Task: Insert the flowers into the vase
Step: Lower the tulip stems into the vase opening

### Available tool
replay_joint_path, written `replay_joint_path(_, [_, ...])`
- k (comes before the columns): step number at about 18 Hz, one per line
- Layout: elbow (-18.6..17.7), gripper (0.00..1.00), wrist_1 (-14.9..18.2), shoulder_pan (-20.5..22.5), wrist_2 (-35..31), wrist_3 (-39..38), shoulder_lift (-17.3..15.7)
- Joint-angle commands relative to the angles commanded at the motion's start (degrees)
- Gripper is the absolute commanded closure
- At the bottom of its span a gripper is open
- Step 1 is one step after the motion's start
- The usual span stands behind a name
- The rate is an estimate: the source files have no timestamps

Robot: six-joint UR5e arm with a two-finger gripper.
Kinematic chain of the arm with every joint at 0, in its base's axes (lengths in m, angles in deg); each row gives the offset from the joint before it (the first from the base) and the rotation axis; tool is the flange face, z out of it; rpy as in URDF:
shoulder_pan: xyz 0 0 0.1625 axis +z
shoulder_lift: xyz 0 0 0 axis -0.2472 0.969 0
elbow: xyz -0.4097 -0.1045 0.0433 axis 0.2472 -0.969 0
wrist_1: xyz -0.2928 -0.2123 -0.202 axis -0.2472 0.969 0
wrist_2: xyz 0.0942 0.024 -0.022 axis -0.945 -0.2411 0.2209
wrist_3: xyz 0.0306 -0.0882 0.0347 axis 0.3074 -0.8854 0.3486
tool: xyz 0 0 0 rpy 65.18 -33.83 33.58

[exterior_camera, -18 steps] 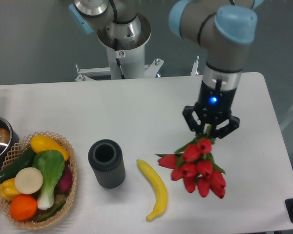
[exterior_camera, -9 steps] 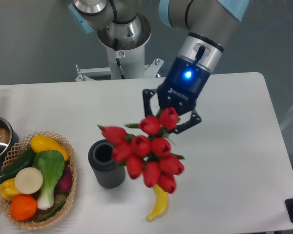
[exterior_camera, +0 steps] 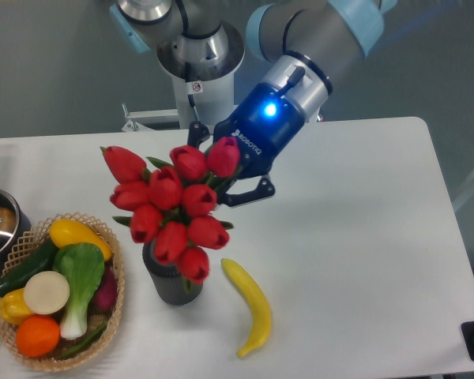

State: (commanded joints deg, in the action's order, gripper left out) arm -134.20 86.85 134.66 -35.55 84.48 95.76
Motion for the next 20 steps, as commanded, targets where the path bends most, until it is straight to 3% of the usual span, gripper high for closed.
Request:
replay_joint_path(2, [-1.50, 0.95, 0.00, -0.09, 0.36, 1.85, -0.09])
replay_joint_path(14, [-1.51, 0.93, -0.09, -2.02, 0.01, 5.36, 4.82])
replay_joint_path(20, [-2.21, 0.89, -0.09, -4.30, -3.68, 6.69, 8.34])
